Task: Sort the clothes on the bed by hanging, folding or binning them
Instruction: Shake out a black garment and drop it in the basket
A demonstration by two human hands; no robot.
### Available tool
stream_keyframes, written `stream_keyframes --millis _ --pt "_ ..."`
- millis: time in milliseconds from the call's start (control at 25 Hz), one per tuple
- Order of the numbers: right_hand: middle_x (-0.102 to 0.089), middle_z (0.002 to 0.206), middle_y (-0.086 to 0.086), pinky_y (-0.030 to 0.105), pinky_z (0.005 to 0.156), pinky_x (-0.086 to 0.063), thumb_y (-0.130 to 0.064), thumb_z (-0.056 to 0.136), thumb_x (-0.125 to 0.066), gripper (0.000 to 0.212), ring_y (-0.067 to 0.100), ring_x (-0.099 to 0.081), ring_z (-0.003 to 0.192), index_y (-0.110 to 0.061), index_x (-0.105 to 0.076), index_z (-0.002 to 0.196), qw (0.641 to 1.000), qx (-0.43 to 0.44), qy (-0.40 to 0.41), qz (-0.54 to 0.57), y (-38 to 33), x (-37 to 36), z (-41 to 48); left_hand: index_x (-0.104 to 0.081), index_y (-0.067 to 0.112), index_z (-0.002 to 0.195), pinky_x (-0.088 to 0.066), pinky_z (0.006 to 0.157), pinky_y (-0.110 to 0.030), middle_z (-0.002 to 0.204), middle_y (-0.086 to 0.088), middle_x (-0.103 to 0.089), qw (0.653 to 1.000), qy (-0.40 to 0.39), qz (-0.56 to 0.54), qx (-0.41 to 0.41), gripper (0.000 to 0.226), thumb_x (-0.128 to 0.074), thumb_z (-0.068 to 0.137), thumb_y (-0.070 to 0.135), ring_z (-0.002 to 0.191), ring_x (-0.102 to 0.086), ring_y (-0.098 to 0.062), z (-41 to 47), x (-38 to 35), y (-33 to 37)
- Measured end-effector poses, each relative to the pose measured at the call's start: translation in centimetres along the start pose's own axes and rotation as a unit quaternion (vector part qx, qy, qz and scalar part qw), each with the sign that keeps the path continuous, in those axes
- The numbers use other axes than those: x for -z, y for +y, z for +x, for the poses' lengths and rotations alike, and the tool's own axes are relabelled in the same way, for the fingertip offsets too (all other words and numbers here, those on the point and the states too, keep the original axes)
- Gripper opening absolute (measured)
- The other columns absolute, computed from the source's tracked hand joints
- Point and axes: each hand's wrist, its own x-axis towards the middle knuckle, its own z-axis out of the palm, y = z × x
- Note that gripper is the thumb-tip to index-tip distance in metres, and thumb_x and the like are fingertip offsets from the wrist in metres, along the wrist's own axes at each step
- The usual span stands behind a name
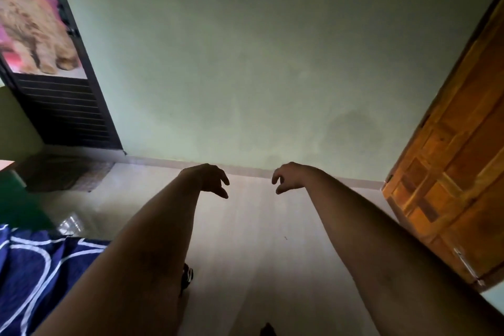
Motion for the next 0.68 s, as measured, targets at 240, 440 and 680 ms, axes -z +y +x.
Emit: stream_keyframes --millis 240,440,680 --pt "-0.057 0.121 0.000 0.033 0.090 -0.047 -0.034 0.086 -0.062 0.033 0.018 -0.053 0.111 -0.026 -0.060 0.118 0.997 0.034 0.058 -0.033 5.8 8.0 12.5 -0.058 0.025 0.126 -0.044 0.091 -0.025 0.121 0.003 -0.064 0.999 0.041 -0.022 0.027 0.052 -0.074 0.080 0.043 0.112 -0.058 -0.015 11.0 7.6 -2.2" --pt "-0.057 0.119 -0.001 0.036 0.091 -0.048 -0.035 0.086 -0.061 0.030 0.018 -0.054 0.109 -0.027 -0.062 0.115 0.992 0.076 0.085 -0.044 7.3 14.0 22.0 -0.059 0.028 0.125 -0.042 0.085 -0.022 0.117 0.006 -0.064 0.994 0.084 -0.054 0.042 0.052 -0.075 0.079 0.045 0.101 -0.059 -0.012 18.0 12.2 -5.2" --pt "-0.057 0.119 -0.001 0.034 0.089 -0.048 -0.033 0.087 -0.060 0.030 0.018 -0.054 0.109 -0.026 -0.061 0.116 0.986 0.137 0.058 -0.071 3.7 17.0 33.1 -0.059 0.031 0.124 -0.045 0.093 -0.028 0.117 0.010 -0.064 0.990 0.081 -0.060 0.095 0.051 -0.072 0.079 0.049 0.098 -0.057 -0.010 23.9 15.1 -13.3"
